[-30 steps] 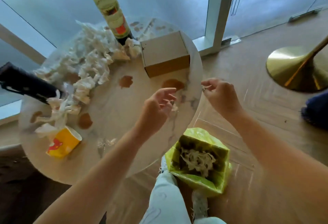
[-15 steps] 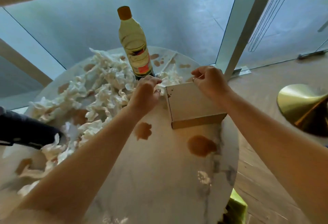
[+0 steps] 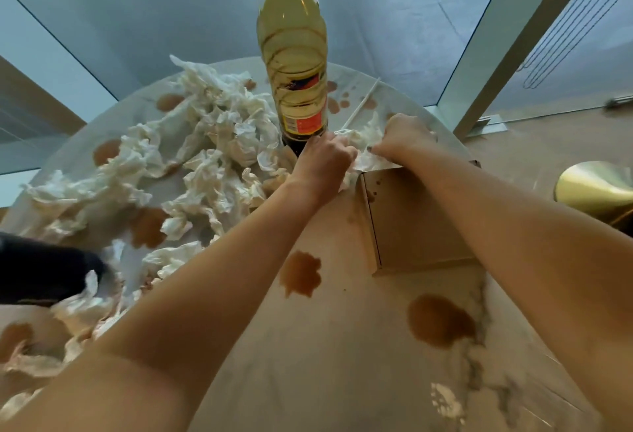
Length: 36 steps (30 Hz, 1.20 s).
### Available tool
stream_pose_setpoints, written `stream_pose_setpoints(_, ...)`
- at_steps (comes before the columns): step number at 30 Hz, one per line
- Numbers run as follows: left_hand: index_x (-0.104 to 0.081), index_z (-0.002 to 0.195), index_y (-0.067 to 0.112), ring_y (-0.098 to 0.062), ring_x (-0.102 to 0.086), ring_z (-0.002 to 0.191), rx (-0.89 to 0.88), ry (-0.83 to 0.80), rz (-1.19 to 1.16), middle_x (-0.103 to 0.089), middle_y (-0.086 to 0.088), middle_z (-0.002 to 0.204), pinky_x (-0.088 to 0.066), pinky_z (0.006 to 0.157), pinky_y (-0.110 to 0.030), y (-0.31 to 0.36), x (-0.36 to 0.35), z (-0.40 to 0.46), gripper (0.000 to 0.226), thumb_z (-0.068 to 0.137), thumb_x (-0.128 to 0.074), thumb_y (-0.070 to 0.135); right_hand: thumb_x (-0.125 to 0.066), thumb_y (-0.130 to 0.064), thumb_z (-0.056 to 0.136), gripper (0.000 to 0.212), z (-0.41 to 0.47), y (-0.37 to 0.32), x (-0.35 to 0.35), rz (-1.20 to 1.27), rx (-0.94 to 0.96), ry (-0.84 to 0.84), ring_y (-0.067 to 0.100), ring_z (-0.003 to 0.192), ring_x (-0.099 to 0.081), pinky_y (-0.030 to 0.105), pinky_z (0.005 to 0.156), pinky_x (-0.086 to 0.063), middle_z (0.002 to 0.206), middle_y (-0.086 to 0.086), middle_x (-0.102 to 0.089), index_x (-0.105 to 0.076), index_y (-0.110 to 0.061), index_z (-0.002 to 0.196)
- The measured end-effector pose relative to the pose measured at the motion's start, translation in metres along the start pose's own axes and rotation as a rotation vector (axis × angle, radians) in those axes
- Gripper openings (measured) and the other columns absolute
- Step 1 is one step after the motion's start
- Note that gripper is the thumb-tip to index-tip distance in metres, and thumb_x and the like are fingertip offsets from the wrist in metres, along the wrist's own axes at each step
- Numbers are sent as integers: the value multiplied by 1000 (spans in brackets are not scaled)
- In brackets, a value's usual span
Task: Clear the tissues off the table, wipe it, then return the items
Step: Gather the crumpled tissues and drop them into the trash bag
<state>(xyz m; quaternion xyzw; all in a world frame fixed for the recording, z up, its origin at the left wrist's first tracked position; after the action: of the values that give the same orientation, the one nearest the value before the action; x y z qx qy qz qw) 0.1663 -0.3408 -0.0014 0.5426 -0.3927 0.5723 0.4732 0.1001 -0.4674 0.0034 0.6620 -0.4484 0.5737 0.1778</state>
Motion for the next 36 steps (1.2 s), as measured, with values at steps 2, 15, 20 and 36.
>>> stream_pose_setpoints(2, -66, 78, 5, -32, -57, 76, -21, 66, -5, -62, -11, 78, -40, 62, -34, -1, 0, 0, 20, 70, -61, -13, -63, -21, 82, 23, 4, -2, -3, 19, -27, 22, 30, 101, -56, 38, 85, -44, 108, 14, -61, -60, -6, 99)
stream_pose_setpoints(15, -69, 83, 0, -35, -63, 78, 35, 454, -248, -66, -18, 79, -54, 67, -34, 15, 70, -37, 15, 71, -68, -9, -65, -11, 81, 15, -62, -1, 67, 370, 243, 353, 24, 81, -62, 30, 75, -49, 89, 17, -70, -69, 3, 82)
stream_pose_setpoints(20, -72, 88, 3, -25, -65, 83, 82, 556, -299, -68, -12, 86, -48, 78, -21, 52, 98, -79, 14, 77, -64, -3, -66, -11, 78, 14, -121, 16, 83, 461, 277, 392, 26, 74, -63, 30, 71, -53, 79, 14, -69, -68, 3, 79)
stream_pose_setpoints(36, -66, 74, 2, -1, -46, 61, 175, 290, -700, -56, 1, 75, -35, 62, -2, 293, 40, -277, 12, 73, -75, 10, -68, -11, 79, 5, -395, 211, -37, 576, 68, 198, 22, 73, -63, 37, 72, -55, 78, 8, -67, -68, -6, 80)
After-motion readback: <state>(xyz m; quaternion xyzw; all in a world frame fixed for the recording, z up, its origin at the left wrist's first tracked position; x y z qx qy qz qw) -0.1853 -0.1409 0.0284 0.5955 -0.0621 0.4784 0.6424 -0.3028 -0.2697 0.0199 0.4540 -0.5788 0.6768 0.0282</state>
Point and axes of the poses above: each hand's wrist, its own z-axis towards the middle knuckle, its own x-axis out of the back of the hand, y = z × x, the point moved 2 cm from there along z, towards the middle knuckle
